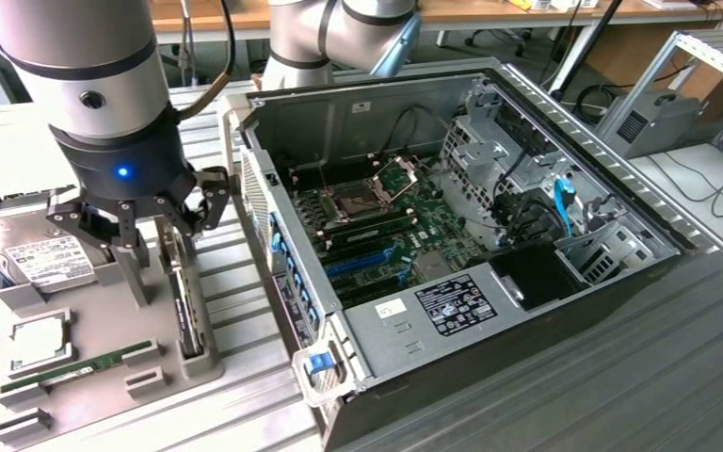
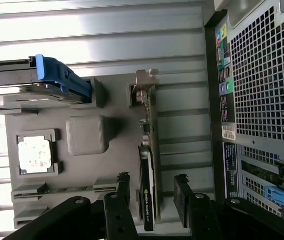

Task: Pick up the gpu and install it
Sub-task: 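Pick up the gpu and move the gpu toward the slot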

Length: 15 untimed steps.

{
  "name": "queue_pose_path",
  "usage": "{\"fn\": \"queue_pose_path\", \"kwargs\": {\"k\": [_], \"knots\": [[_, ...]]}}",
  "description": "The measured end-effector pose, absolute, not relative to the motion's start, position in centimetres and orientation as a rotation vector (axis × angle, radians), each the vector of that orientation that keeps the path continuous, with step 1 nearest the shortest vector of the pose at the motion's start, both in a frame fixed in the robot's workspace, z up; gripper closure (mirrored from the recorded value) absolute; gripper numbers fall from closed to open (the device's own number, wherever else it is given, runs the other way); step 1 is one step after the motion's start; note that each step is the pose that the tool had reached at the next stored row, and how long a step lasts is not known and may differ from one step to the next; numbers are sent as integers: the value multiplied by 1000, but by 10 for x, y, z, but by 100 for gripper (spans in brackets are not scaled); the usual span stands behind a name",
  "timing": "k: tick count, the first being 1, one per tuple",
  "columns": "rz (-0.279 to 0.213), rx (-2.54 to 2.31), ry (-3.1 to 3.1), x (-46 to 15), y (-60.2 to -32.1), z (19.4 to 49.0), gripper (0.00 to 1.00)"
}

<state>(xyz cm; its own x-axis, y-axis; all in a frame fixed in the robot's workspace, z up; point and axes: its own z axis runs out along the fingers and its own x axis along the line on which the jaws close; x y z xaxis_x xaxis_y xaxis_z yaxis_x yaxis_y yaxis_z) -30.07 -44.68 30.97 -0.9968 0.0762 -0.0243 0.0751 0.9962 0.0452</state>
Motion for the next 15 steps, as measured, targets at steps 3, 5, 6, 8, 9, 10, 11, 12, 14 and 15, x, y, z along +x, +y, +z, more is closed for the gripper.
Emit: {"fn": "queue_pose_path", "kwargs": {"k": [3,5,6,8,9,10,11,12,14,15], "knots": [[69,118,3113,-301,-447,304,52],[69,118,3112,-301,-447,301,52],[69,118,3112,-301,-447,300,52],[69,118,3113,-301,-447,297,52],[69,118,3113,-301,-447,297,52],[69,118,3113,-301,-447,297,52],[69,118,3113,-301,-447,297,52],[70,118,3112,-301,-447,297,52],[70,118,3113,-301,-447,297,52],[70,118,3113,-301,-447,297,52]]}}
